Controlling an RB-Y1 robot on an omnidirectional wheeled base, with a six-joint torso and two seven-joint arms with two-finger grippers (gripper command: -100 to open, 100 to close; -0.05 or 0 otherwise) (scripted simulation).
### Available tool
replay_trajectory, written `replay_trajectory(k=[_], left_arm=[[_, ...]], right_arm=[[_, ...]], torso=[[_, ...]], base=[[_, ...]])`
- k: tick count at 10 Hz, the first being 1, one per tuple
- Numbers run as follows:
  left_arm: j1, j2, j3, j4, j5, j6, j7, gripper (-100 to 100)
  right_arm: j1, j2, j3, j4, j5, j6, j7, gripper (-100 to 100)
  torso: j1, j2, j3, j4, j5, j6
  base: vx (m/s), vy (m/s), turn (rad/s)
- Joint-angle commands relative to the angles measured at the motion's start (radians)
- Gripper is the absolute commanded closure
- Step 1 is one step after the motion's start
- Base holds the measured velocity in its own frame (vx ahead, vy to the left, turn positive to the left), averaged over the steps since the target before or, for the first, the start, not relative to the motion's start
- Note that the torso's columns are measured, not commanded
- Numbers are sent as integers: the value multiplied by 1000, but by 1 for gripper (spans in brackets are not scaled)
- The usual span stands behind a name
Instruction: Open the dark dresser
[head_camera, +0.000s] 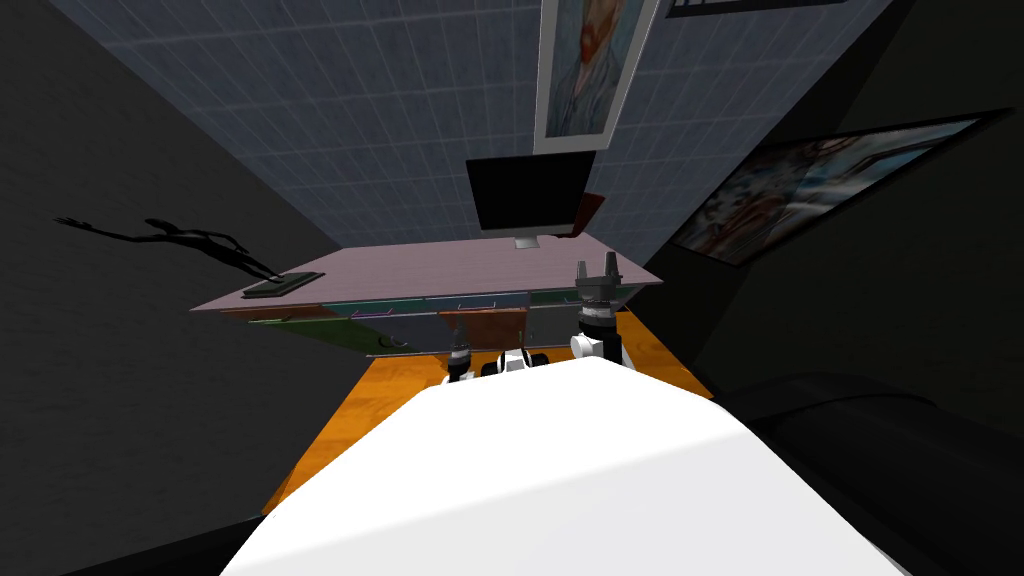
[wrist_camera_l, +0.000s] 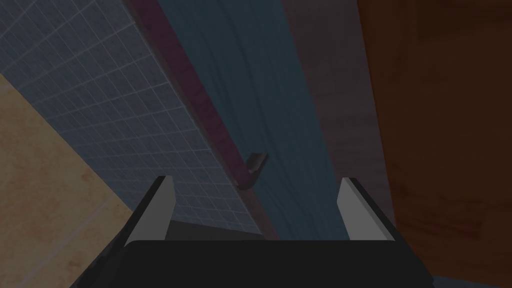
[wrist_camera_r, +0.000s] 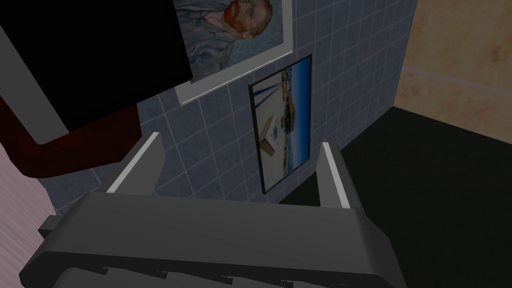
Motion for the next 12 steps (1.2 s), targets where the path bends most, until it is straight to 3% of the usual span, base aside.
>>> replay_trajectory(k=[1, 6, 7, 8, 11, 12], left_arm=[[-2, -20, -1, 8, -2, -4, -3, -100], [-70, -19, 7, -28, 0, 96, 2, -100], [-56, -22, 3, -32, -2, 84, 0, -100], [-43, -20, 4, -13, -1, 56, 0, 100], [-2, -22, -1, 10, -2, -5, -3, 100], [-15, -23, 0, 6, -2, 11, -4, 100]], right_arm=[[0, 0, 0, 0, 0, 0, 0, 0], [0, 0, 0, 0, 0, 0, 0, 0], [0, 0, 0, 0, 0, 0, 0, 0], [0, 0, 0, 0, 0, 0, 0, 0], [0, 0, 0, 0, 0, 0, 0, 0], [0, 0, 0, 0, 0, 0, 0, 0]], torso=[[0, 0, 0, 0, 0, 0], [-1, 0, 0, 0, 0, 0], [-1, 0, 0, 0, 0, 0], [0, 0, 0, 0, 0, 0], [3, -8, -4, -3, 1, 0], [2, -5, -3, -2, 1, 0]], base=[[0, 0, 0], [-10, -5, 16], [0, 0, 0], [8, 1, -25], [7, 5, -18], [10, 6, -1]])
